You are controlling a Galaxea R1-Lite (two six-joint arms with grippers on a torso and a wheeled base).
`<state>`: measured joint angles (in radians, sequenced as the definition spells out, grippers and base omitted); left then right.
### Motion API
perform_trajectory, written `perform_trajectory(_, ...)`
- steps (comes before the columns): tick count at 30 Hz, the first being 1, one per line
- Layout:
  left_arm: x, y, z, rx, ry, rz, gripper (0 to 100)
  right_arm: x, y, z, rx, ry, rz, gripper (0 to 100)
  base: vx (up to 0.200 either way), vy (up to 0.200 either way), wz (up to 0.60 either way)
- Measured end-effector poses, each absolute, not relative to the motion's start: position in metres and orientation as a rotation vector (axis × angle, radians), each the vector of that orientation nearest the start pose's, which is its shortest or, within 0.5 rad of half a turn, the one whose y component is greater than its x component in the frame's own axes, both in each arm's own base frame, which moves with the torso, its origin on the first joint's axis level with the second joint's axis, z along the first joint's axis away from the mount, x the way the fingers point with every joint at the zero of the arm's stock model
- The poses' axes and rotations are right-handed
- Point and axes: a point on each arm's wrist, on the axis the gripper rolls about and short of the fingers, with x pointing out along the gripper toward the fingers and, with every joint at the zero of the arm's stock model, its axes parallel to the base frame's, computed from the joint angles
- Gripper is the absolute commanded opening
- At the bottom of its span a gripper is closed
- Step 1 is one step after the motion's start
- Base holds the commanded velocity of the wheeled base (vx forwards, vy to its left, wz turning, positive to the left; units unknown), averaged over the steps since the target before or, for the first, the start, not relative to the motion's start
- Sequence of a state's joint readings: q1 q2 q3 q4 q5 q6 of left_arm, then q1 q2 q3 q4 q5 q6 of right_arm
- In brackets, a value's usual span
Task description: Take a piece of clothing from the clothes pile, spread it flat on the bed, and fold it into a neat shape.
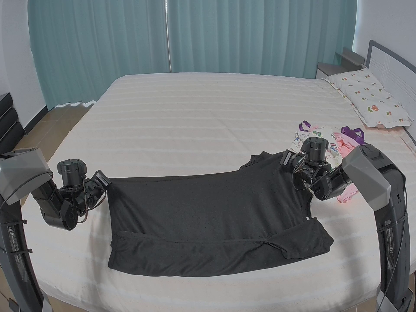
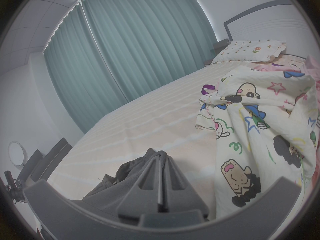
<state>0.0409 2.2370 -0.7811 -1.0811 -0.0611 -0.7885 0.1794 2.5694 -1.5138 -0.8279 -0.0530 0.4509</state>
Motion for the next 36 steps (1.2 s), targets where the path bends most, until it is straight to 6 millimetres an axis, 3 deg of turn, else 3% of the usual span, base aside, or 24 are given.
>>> perform_trajectory(11,0.372,0.014,0.033,-0.803,0.379,0.118,0,0.487,0.087,0.026,0.423,0.270,0.070,0,0.000,0.000,0.00)
perform_trajectory(24,0.357,0.022,0.048,-0.810,0.369,0.099,0,0.463,0.077,0.050,0.472,0.271,0.136,0,0.000,0.000,0.00)
perform_trajectory(36,0.352,0.024,0.055,-0.779,0.364,0.092,0,0.444,0.077,0.043,0.472,0.307,0.144,0,0.000,0.000,0.00)
